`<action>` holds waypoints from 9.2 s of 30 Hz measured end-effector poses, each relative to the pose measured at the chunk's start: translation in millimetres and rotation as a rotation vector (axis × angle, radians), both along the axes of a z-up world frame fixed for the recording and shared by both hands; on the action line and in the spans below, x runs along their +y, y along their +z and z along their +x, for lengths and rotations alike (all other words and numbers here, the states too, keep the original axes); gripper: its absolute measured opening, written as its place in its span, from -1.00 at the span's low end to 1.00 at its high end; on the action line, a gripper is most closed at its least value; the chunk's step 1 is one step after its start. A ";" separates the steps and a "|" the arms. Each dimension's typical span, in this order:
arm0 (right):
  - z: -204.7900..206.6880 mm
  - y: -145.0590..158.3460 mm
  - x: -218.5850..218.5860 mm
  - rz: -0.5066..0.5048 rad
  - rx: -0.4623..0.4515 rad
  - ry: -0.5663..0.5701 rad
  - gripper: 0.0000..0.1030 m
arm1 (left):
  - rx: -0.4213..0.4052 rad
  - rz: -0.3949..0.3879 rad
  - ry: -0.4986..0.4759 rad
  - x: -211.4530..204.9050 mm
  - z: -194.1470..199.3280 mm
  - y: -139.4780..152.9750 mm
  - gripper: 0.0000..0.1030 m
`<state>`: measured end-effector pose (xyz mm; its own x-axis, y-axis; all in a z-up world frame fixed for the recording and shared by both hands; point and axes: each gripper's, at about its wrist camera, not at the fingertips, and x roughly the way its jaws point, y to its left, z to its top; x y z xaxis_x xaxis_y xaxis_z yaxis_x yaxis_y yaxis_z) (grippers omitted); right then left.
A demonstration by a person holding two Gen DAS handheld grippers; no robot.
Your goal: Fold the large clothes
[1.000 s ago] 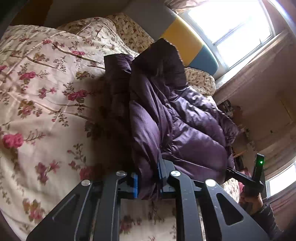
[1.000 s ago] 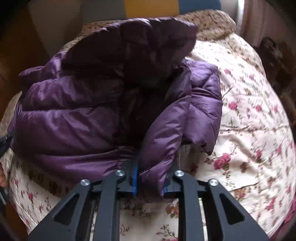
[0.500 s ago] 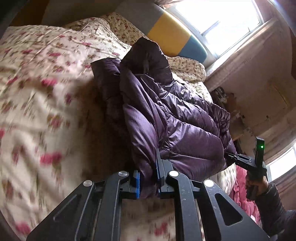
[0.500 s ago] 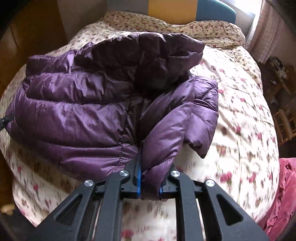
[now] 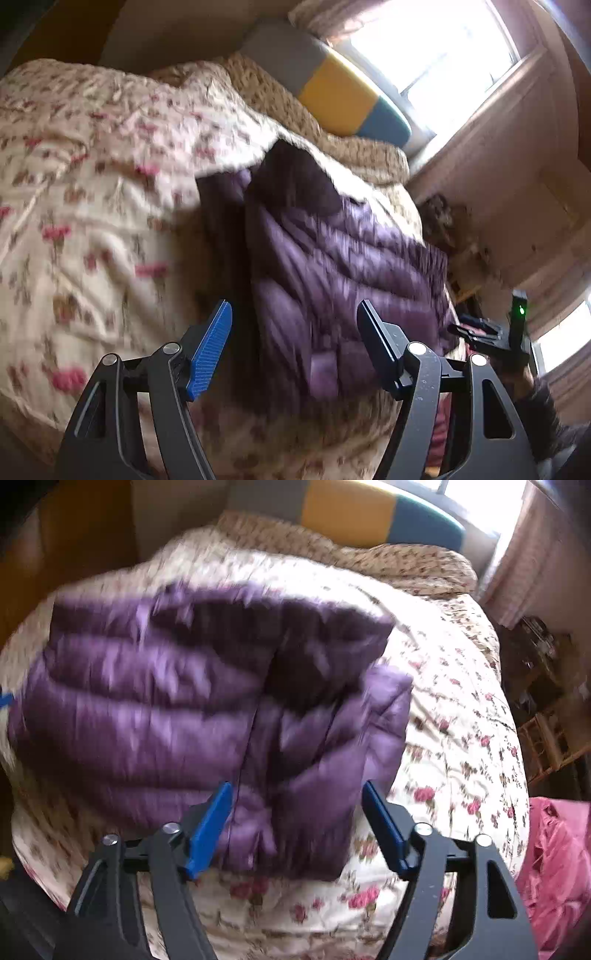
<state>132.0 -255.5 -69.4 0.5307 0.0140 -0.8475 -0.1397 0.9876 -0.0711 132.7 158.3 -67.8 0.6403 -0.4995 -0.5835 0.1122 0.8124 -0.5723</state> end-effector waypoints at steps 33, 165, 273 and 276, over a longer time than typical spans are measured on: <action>157.7 -25.7 18.7 -0.125 -0.201 -0.251 -0.84 | 0.001 0.415 0.195 -54.0 162.1 1.1 -0.98; 35.9 -83.4 156.2 -0.070 -0.146 0.041 -0.41 | 0.093 -0.408 0.155 35.4 64.3 -71.7 0.49; -71.3 39.4 76.0 -0.087 -0.284 -0.100 0.42 | -0.033 0.284 -0.191 -193.6 44.6 -33.9 -0.20; -66.2 42.7 82.6 -0.077 -0.298 -0.096 0.42 | -0.050 0.288 -0.210 -196.3 43.1 -36.4 -0.20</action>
